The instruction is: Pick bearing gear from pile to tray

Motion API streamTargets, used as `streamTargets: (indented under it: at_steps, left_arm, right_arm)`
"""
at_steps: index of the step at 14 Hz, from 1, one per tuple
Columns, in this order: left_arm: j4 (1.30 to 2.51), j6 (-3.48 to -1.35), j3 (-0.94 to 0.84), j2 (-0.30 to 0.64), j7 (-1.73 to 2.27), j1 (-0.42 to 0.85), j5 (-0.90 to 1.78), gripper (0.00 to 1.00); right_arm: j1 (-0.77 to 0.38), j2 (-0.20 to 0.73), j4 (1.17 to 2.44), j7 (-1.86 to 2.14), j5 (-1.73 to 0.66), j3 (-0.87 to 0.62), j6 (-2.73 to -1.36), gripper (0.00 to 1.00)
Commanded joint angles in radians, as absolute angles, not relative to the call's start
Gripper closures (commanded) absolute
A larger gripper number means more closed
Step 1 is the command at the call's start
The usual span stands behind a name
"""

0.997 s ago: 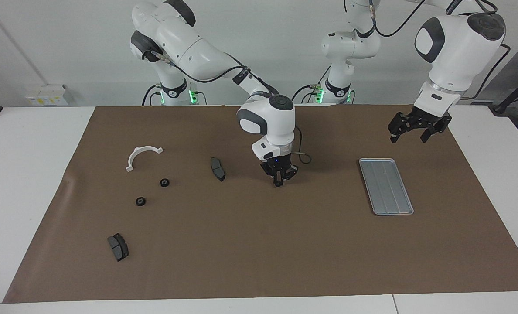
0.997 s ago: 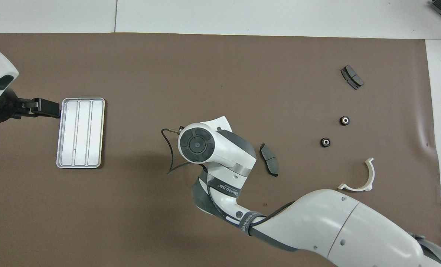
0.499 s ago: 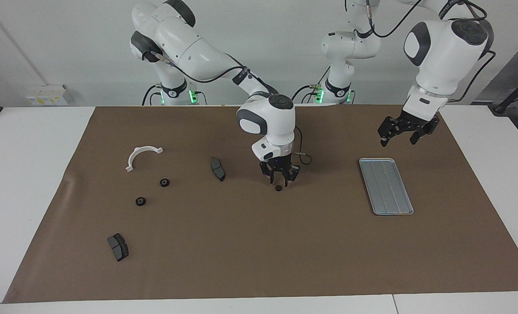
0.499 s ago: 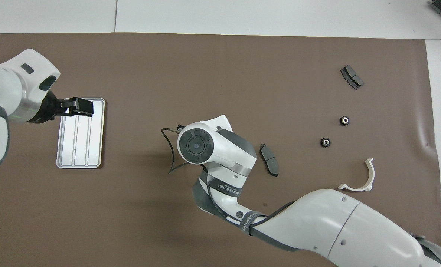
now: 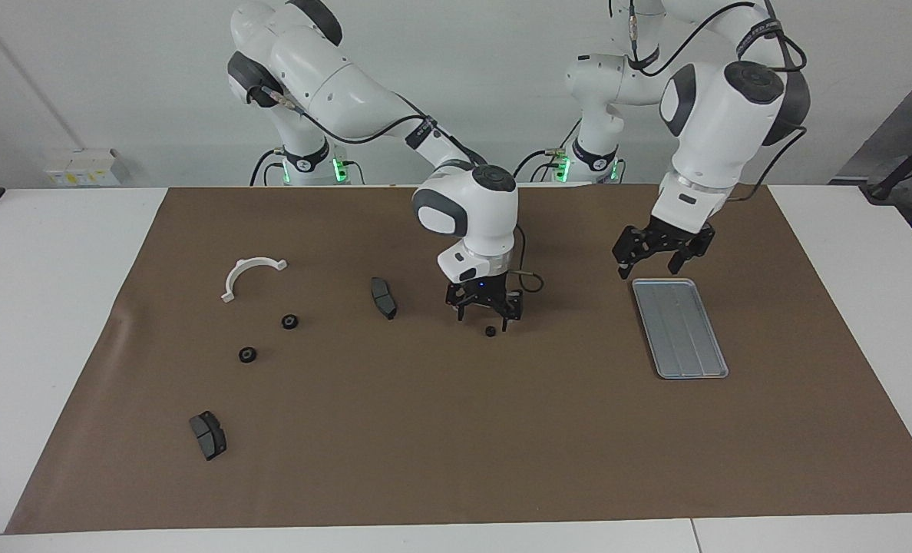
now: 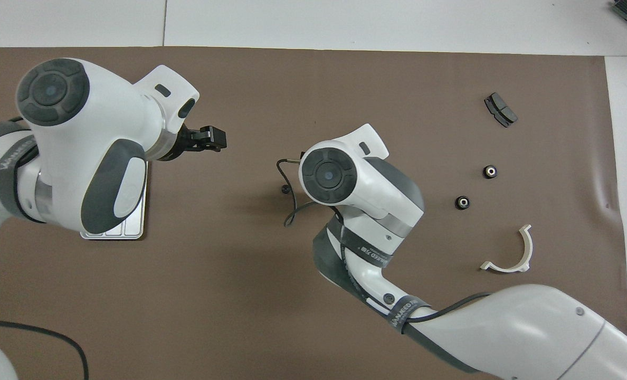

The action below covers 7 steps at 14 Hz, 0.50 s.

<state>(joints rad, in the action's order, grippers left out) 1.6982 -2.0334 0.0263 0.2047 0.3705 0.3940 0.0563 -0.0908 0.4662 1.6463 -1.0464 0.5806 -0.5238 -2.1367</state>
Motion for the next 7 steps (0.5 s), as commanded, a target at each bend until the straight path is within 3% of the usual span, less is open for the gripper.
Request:
streamTargets:
  at_steps: [1, 3, 7]
  left_arm:
    - [1.515, -2.014, 0.044, 0.386, 0.458, 0.487, 0.057, 0.00]
    - [1.453, -2.020, 0.046, 0.466, 0.477, 0.521, 0.054, 0.00]
    - [1.495, -2.123, 0.044, 0.495, 0.477, 0.578, 0.048, 0.00]
  right_arm:
    - [-0.077, 0.330, 1.746, -0.770, 0.407, -0.386, -2.152, 0.00]
    - [-0.075, 0.296, 1.755, -0.533, 0.286, -0.271, -2.151, 0.00]
    - [-0.074, 0.295, 1.761, -0.185, 0.138, -0.106, -2.158, 0.00]
